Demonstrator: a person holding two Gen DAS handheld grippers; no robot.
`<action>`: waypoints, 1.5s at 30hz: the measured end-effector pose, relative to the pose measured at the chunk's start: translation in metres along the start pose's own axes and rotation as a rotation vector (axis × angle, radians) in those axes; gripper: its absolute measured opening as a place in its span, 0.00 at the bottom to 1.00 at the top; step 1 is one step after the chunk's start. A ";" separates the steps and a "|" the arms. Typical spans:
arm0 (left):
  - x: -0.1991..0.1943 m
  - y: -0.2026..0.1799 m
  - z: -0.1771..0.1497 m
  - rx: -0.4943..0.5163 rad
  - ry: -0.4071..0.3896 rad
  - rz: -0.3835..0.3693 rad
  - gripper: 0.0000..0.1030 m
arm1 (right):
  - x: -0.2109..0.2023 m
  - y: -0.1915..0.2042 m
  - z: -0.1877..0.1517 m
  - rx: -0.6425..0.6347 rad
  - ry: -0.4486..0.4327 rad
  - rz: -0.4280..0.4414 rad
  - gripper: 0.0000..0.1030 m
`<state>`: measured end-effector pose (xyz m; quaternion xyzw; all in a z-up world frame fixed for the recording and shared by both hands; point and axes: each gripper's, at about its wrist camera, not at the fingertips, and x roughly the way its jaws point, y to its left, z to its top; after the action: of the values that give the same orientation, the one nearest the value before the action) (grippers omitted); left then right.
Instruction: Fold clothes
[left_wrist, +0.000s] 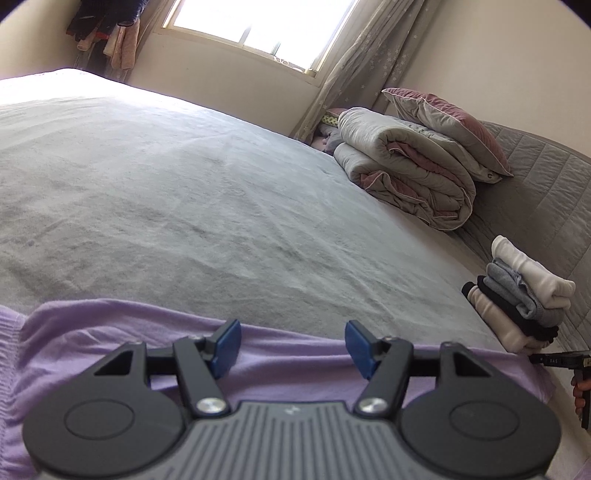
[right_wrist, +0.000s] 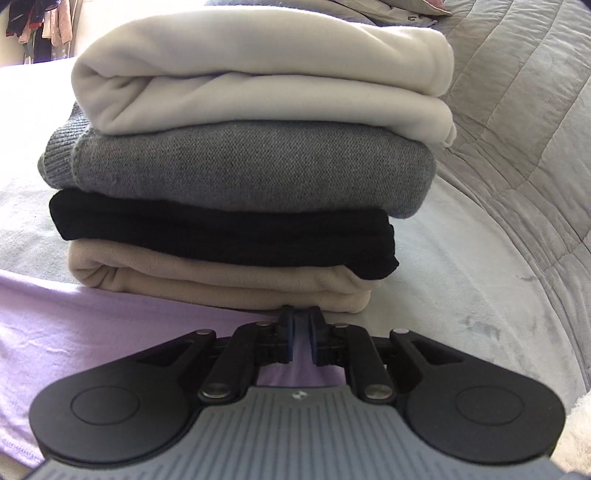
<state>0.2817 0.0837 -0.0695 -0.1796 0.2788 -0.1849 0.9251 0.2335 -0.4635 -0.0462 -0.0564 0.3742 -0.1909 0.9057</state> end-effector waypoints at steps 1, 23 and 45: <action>-0.003 0.003 0.002 -0.016 -0.013 0.015 0.62 | -0.003 -0.002 0.001 0.016 -0.003 -0.005 0.34; -0.051 0.029 0.025 -0.063 -0.085 0.325 0.61 | -0.071 -0.011 -0.041 0.140 -0.031 0.033 0.56; -0.151 -0.033 -0.016 0.125 0.050 0.345 0.74 | -0.198 0.086 -0.105 0.092 -0.045 0.492 0.63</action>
<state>0.1469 0.1183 0.0007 -0.0664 0.3163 -0.0449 0.9453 0.0577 -0.3030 -0.0125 0.0735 0.3475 0.0199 0.9346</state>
